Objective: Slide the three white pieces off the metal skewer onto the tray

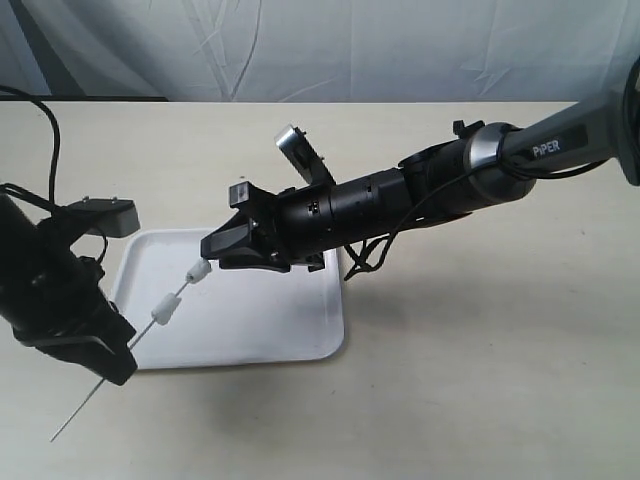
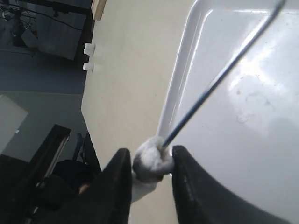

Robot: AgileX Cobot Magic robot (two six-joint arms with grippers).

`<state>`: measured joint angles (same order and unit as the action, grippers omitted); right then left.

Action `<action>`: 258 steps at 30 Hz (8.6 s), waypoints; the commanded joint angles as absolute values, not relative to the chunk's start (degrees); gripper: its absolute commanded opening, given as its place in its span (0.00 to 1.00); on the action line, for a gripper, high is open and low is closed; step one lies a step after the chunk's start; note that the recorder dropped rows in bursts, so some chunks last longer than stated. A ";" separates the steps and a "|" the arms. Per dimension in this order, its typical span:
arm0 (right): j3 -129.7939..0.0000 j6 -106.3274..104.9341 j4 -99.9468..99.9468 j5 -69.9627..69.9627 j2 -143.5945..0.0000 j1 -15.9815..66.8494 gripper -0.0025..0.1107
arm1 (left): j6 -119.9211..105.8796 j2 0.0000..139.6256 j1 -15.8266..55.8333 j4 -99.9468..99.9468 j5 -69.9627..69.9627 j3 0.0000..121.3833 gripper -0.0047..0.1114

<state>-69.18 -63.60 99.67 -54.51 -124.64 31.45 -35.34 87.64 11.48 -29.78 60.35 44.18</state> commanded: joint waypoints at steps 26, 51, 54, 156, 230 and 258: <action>-70.12 -63.84 99.95 -52.33 -123.15 22.72 0.09 | -25.44 81.53 11.59 -22.23 61.48 35.55 0.04; -70.00 -61.19 85.36 -51.48 -125.16 25.93 0.09 | -25.44 81.38 11.59 -23.72 60.32 39.96 0.04; -70.00 -60.82 86.65 -50.57 -125.53 27.66 0.18 | -25.44 81.38 11.59 -23.72 60.05 40.56 0.04; -69.36 -65.15 89.66 -62.02 -125.53 28.16 0.41 | -27.43 79.12 11.59 -32.43 54.87 38.73 0.04; -71.62 -66.39 96.85 -66.58 -125.40 24.54 0.45 | -33.36 79.50 11.59 -39.41 54.82 35.47 0.04; -71.75 -64.73 99.95 -62.12 -125.50 25.13 0.45 | -33.59 75.90 11.59 -39.65 57.59 34.42 0.04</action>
